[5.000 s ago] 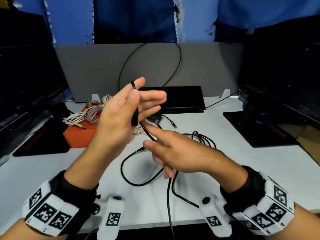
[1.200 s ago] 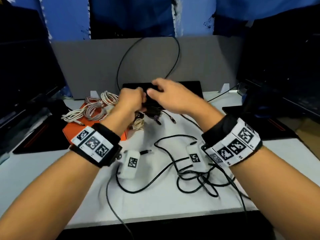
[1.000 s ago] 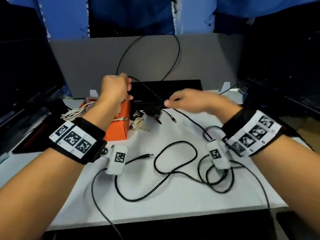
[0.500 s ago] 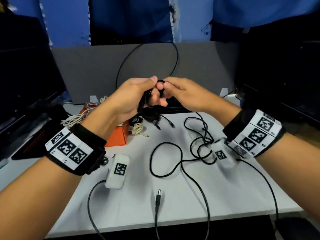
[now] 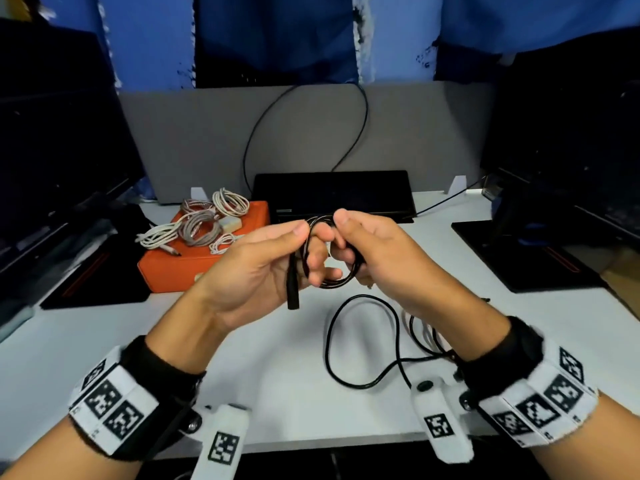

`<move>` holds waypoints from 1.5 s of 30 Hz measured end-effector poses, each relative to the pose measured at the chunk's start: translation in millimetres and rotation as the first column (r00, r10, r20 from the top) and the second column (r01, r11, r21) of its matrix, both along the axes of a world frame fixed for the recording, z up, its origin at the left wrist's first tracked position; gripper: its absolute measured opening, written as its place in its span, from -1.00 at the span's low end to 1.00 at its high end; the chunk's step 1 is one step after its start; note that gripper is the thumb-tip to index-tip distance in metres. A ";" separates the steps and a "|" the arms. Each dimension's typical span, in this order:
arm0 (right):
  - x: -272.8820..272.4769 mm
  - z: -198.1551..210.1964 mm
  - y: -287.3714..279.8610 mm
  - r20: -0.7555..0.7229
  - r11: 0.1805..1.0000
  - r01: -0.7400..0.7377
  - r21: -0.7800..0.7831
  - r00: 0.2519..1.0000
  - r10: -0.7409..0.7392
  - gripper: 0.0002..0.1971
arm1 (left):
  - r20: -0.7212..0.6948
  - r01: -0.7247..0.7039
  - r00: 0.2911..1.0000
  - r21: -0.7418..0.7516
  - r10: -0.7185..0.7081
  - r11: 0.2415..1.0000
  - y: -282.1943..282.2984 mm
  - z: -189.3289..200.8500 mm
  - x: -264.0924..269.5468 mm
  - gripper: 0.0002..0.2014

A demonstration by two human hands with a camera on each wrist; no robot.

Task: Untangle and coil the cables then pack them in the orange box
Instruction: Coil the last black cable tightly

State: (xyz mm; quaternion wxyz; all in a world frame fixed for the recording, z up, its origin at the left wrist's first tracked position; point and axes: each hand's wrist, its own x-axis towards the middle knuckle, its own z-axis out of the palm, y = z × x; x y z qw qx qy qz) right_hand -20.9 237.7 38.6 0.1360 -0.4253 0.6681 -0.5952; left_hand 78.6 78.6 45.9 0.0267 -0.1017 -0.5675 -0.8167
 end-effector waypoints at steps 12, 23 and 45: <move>6.1 20.6 17.4 -0.125 0.998 -0.054 -0.016 0.991 0.052 -0.55 | -0.026 0.172 0.985 0.137 -0.170 0.975 19.1 8.5 7.5 -0.59; 16.7 -2.2 1.7 -0.323 0.935 0.059 0.349 0.944 0.061 -0.75 | -0.107 -0.121 0.978 0.413 0.180 0.902 6.7 22.0 4.1 -0.46; -45.5 38.7 41.6 -0.469 0.949 0.213 0.234 0.880 -0.081 -0.58 | -0.114 -0.269 0.963 -0.479 0.245 0.836 -42.3 35.6 16.4 -0.69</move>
